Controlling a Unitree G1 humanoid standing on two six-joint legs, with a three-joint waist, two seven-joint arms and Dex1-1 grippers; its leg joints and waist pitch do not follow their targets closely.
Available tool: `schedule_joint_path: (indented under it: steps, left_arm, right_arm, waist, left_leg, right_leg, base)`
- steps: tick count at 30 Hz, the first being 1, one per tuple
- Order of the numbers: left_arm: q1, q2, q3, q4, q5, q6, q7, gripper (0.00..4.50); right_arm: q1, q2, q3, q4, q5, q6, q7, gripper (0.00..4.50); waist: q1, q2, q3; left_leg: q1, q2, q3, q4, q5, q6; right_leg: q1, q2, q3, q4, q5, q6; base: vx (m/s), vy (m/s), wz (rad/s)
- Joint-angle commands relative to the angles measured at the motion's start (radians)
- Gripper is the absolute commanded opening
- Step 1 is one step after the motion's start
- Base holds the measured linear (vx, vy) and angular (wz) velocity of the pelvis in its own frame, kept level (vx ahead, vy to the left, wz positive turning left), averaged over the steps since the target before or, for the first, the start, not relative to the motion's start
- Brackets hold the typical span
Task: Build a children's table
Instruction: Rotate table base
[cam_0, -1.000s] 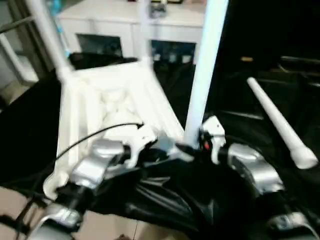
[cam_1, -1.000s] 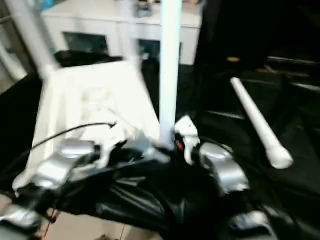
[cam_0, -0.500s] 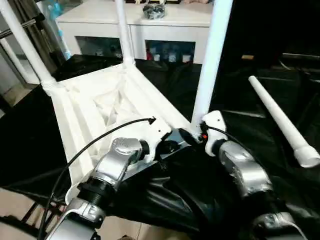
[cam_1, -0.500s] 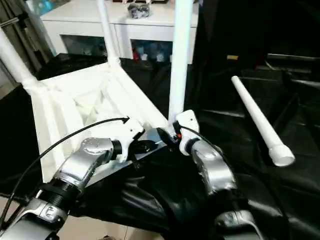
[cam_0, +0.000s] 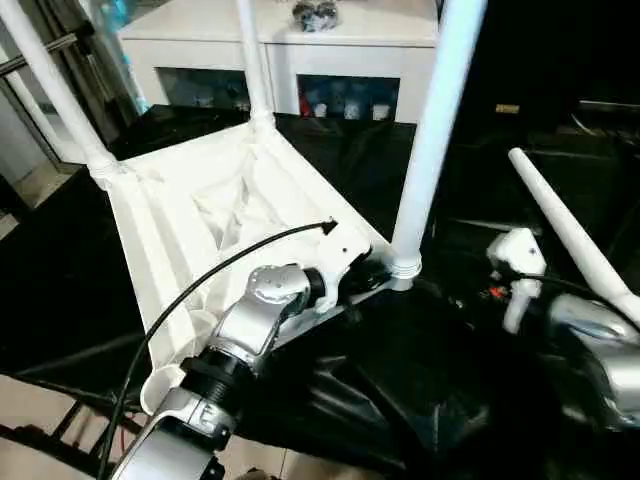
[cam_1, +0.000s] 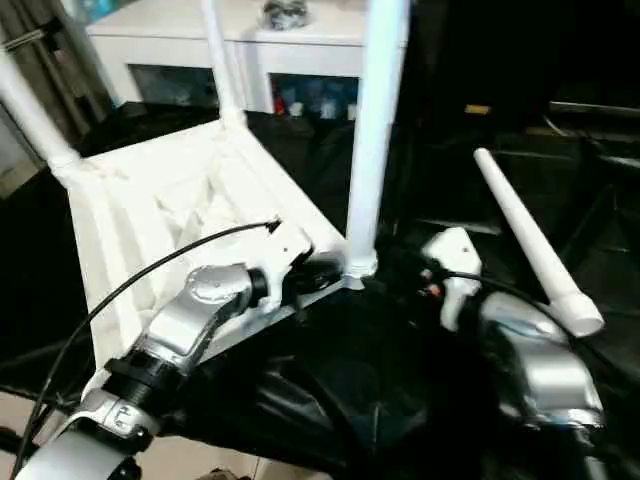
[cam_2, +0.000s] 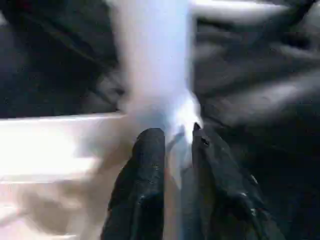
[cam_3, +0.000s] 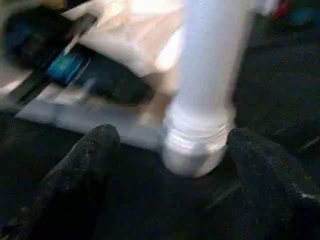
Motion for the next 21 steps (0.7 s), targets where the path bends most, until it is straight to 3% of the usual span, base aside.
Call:
schedule_joint_path:
  steps: [1, 3, 4, 6, 7, 8, 10, 11, 13, 17, 18, 19, 20, 21]
  left_arm:
    - [0.019, 0.07, 0.077, -0.114, 0.022, 0.068, 0.062, 0.95]
    - [0.028, 0.092, 0.089, -0.142, 0.034, 0.097, 0.078, 0.95]
    - [0.052, 0.152, 0.127, -0.209, 0.059, 0.157, 0.103, 0.95]
    - [0.071, 0.194, 0.162, -0.257, 0.078, 0.203, 0.122, 0.95]
    - [0.093, 0.243, 0.196, -0.3, 0.107, 0.243, 0.139, 0.95]
    - [0.113, 0.281, 0.219, -0.326, 0.131, 0.272, 0.144, 0.95]
    - [0.137, 0.321, 0.238, -0.352, 0.159, 0.303, 0.155, 0.95]
    - [0.157, 0.347, 0.251, -0.369, 0.178, 0.322, 0.162, 0.96]
    - [0.218, 0.432, 0.28, -0.407, 0.229, 0.391, 0.166, 0.77]
    - [0.286, 0.509, 0.31, -0.443, 0.252, 0.483, 0.177, 0.56]
    - [0.312, 0.529, 0.303, -0.448, 0.245, 0.505, 0.17, 0.56]
    - [0.312, 0.529, 0.303, -0.448, 0.245, 0.505, 0.17, 0.28]
    - [0.325, 0.531, 0.293, -0.439, 0.244, 0.513, 0.165, 0.15]
    - [0.326, 0.531, 0.288, -0.439, 0.245, 0.512, 0.163, 0.15]
  right_arm:
    - [0.001, 0.013, 0.057, -0.04, 0.001, 0.034, 0.002, 3.89]
    - [-0.002, 0.025, 0.072, -0.039, -0.01, 0.04, -0.01, 3.89]
    - [-0.022, 0.068, 0.102, -0.018, -0.035, 0.053, -0.049, 3.89]
    - [-0.036, 0.098, 0.122, -0.001, -0.053, 0.062, -0.078, 3.89]
    - [-0.049, 0.127, 0.144, 0.017, -0.075, 0.06, -0.106, 3.89]
    - [-0.062, 0.152, 0.154, 0.04, -0.095, 0.05, -0.137, 3.89]
    - [-0.079, 0.179, 0.157, 0.063, -0.107, 0.065, -0.181, 3.89]
    - [-0.088, 0.198, 0.158, 0.077, -0.113, 0.077, -0.211, 3.59]
    - [-0.112, 0.236, 0.161, 0.094, -0.11, 0.111, -0.254, 3.52]
    - [-0.133, 0.264, 0.183, 0.099, -0.12, 0.129, -0.275, 3.13]
    - [-0.142, 0.278, 0.194, 0.115, -0.133, 0.128, -0.289, 3.13]
    - [-0.142, 0.278, 0.194, 0.115, -0.133, 0.128, -0.289, 3.05]
    - [-0.147, 0.287, 0.199, 0.132, -0.144, 0.117, -0.3, 2.83]
    - [-0.147, 0.287, 0.199, 0.134, -0.146, 0.117, -0.302, 2.83]
  waist:
    - [0.002, -0.038, -0.063]
    - [-0.008, -0.035, -0.058]
    - [-0.011, -0.044, -0.057]
    - [-0.013, -0.039, -0.055]
    - [-0.014, -0.033, -0.057]
    - [-0.017, -0.037, -0.057]
    - [-0.015, -0.027, -0.058]
    - [-0.017, -0.02, -0.059]
    - [-0.016, -0.017, -0.059]
    - [-0.009, -0.016, -0.054]
    - [-0.002, -0.002, -0.055]
    - [-0.004, -0.007, -0.052]
    - [-0.003, -0.001, -0.051]
    - [-0.003, -0.004, -0.05]
  left_leg:
    - [-0.002, 0.008, -0.001, -0.059, -0.162, 0.096]
    - [-0.006, 0.004, -0.003, -0.062, -0.17, 0.088]
    - [0.004, 0.008, -0.002, -0.064, -0.192, 0.074]
    - [0.004, 0.007, -0.002, -0.066, -0.195, 0.064]
    - [0.01, 0.011, -0.003, -0.066, -0.198, 0.053]
    - [0.006, 0.009, -0.005, -0.068, -0.184, 0.051]
    - [0.014, 0.012, -0.004, -0.067, -0.176, 0.041]
    - [0.014, 0.012, -0.005, -0.068, -0.169, 0.033]
    - [0.016, 0.009, -0.004, -0.068, -0.163, 0.028]
    - [0.019, 0.008, -0.003, -0.074, -0.223, 0.012]
    - [0.027, 0.01, -0.004, -0.074, -0.252, -0.001]
    - [0.024, 0.009, -0.004, -0.075, -0.266, -0.005]
    - [0.023, 0.008, -0.006, -0.079, -0.292, -0.017]
    - [0.026, 0.009, -0.005, -0.08, -0.31, -0.021]
  right_leg:
    - [0.056, -0.034, 0.019, -0.078, -0.182, -0.184]
    - [0.054, -0.031, 0.015, -0.081, -0.219, -0.174]
    - [0.045, -0.033, 0.018, -0.087, -0.285, -0.163]
    - [0.043, -0.031, 0.018, -0.087, -0.302, -0.16]
    - [0.038, -0.031, 0.021, -0.084, -0.287, -0.166]
    - [0.04, -0.028, 0.02, -0.078, -0.253, -0.173]
    - [0.035, -0.026, 0.022, -0.074, -0.204, -0.187]
    - [0.036, -0.023, 0.021, -0.069, -0.159, -0.198]
    - [0.036, -0.021, 0.022, -0.063, -0.103, -0.209]
    - [0.035, -0.024, 0.024, -0.066, -0.135, -0.212]
    - [0.03, -0.027, 0.025, -0.069, -0.163, -0.209]
    - [0.028, -0.026, 0.026, -0.072, -0.174, -0.208]
    - [0.031, -0.027, 0.025, -0.072, -0.2, -0.201]
    - [0.027, -0.027, 0.026, -0.076, -0.214, -0.197]
  base:
    - [0.0, 0.0, 0.0]
    - [0.0, 0.0, 0.0]
    - [0.0, 0.0, 0.0]
    - [0.0, 0.0, 0.0]
    - [0.0, 0.0, 0.0]
    - [0.0, 0.0, 0.0]
    - [0.0, 0.0, 0.0]
    - [0.0, 0.0, 0.0]
    - [0.0, 0.0, 0.0]
    - [0.0, 0.0, 0.0]
    - [0.0, 0.0, 0.0]
    - [0.0, 0.0, 0.0]
    - [0.0, 0.0, 0.0]
    - [0.0, 0.0, 0.0]
